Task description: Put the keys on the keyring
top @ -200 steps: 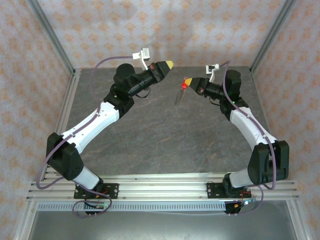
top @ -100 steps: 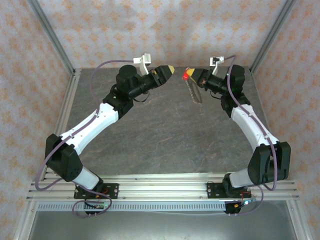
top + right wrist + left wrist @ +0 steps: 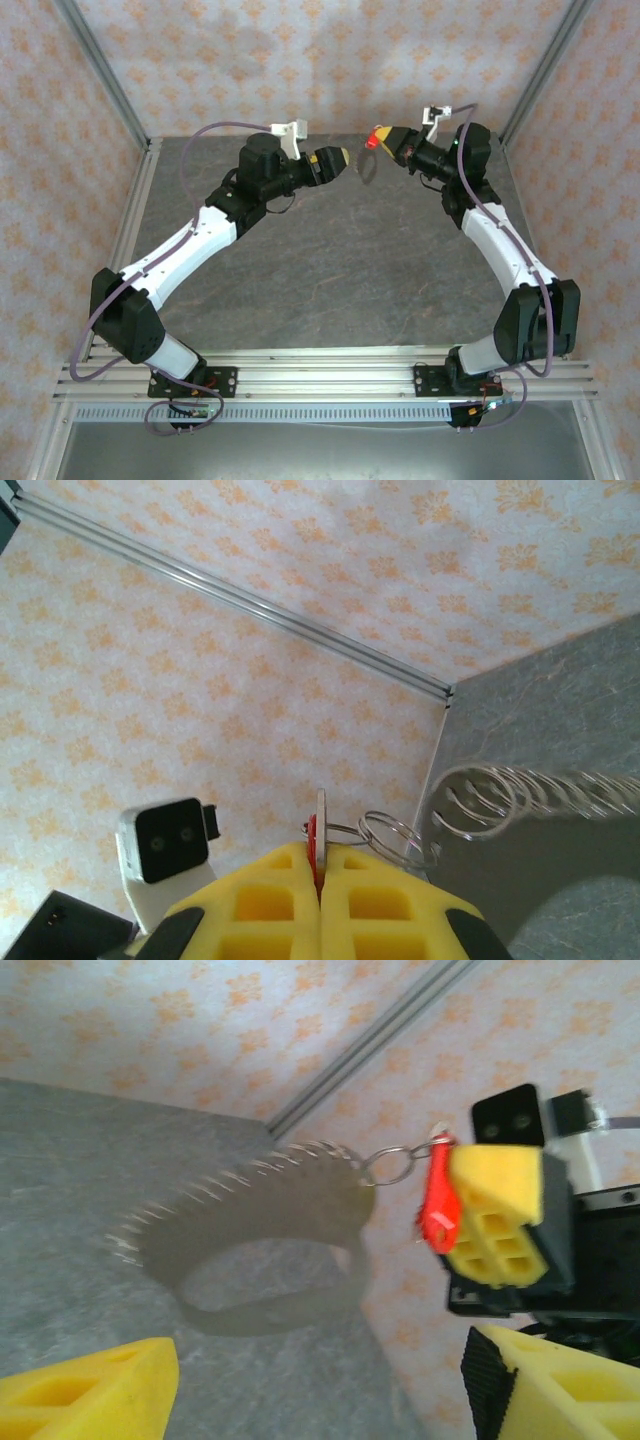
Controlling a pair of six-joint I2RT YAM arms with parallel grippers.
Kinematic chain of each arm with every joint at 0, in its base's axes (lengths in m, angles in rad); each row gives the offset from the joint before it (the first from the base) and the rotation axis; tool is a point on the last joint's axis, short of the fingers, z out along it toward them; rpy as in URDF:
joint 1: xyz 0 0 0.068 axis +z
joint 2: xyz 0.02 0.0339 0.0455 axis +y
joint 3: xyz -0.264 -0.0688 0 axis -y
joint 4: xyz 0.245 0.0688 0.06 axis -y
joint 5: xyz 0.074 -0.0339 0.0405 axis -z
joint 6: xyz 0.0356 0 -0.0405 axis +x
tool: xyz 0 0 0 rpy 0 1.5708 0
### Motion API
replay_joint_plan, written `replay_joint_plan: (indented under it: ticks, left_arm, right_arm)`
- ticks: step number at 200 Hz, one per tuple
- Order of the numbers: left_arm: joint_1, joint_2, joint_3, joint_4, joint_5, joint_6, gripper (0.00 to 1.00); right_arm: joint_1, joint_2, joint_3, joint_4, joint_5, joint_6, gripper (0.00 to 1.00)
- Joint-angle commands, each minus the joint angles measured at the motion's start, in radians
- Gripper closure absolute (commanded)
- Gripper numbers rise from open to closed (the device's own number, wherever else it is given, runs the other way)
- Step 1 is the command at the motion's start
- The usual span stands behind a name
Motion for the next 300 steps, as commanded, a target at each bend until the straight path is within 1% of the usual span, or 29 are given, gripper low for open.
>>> replay_joint_plan:
  ticks: [1,8,12,18,40,58,75,89,106,126,143,164,185,192,208,235,282,300]
  left_arm:
    - [0.004,0.007,0.038,-0.095,-0.089,0.152,0.14]
    - [0.004,0.013,0.038,-0.099,-0.112,0.17,0.09]
    - [0.005,0.014,0.033,-0.092,-0.126,0.175,0.04]
    - [0.006,0.012,0.02,-0.069,-0.141,0.184,0.0]
    - [0.004,-0.011,-0.054,0.05,-0.18,0.246,0.0]
    - [0.005,-0.031,-0.096,0.117,-0.213,0.293,0.0]
    - [0.005,-0.039,-0.099,0.126,-0.226,0.342,0.0]
    - [0.005,-0.038,-0.079,0.097,-0.217,0.392,0.01]
    - [0.012,-0.025,-0.041,0.05,-0.177,0.446,0.04]
    - [0.031,-0.001,-0.002,0.029,-0.091,0.476,0.1]
    - [0.058,0.016,0.019,0.051,-0.02,0.473,0.13]
    - [0.1,0.04,0.047,0.111,0.104,0.447,0.18]
    - [0.122,0.075,0.114,0.114,0.228,0.447,0.3]
    - [0.125,0.088,0.137,0.109,0.264,0.453,0.32]
    - [0.126,0.115,0.194,0.076,0.328,0.477,0.42]
    - [0.128,0.158,0.269,0.052,0.416,0.485,0.52]
    - [0.129,0.226,0.365,0.058,0.53,0.46,0.53]
    - [0.129,0.251,0.395,0.073,0.565,0.441,0.56]
  right_arm:
    - [0.005,0.001,0.053,0.032,0.009,0.029,1.0]
    - [0.006,0.002,0.058,0.026,0.01,0.028,1.0]
    - [0.005,0.002,0.061,0.022,0.009,0.028,1.0]
    - [0.006,0.002,0.065,0.014,0.01,0.028,1.0]
    - [0.006,-0.001,0.079,-0.021,0.025,0.032,1.0]
    - [0.004,-0.002,0.084,-0.027,0.041,0.062,1.0]
    - [0.002,-0.002,0.089,-0.024,0.053,0.096,1.0]
    - [0.002,0.001,0.096,-0.012,0.05,0.125,1.0]
    - [0.0,0.004,0.109,-0.002,0.037,0.144,1.0]
    - [-0.001,0.009,0.135,-0.011,0.017,0.146,1.0]
    - [-0.005,0.016,0.158,-0.026,-0.009,0.144,1.0]
    - [-0.008,0.021,0.179,-0.038,-0.027,0.15,1.0]
    - [-0.01,0.017,0.193,-0.046,-0.041,0.162,1.0]
    - [-0.009,0.015,0.196,-0.045,-0.046,0.165,1.0]
    - [-0.009,0.008,0.205,-0.05,-0.062,0.166,1.0]
    - [-0.01,0.005,0.214,-0.046,-0.085,0.175,1.0]
    - [-0.009,0.005,0.237,-0.033,-0.099,0.205,1.0]
    - [-0.01,0.001,0.243,-0.034,-0.103,0.21,1.0]
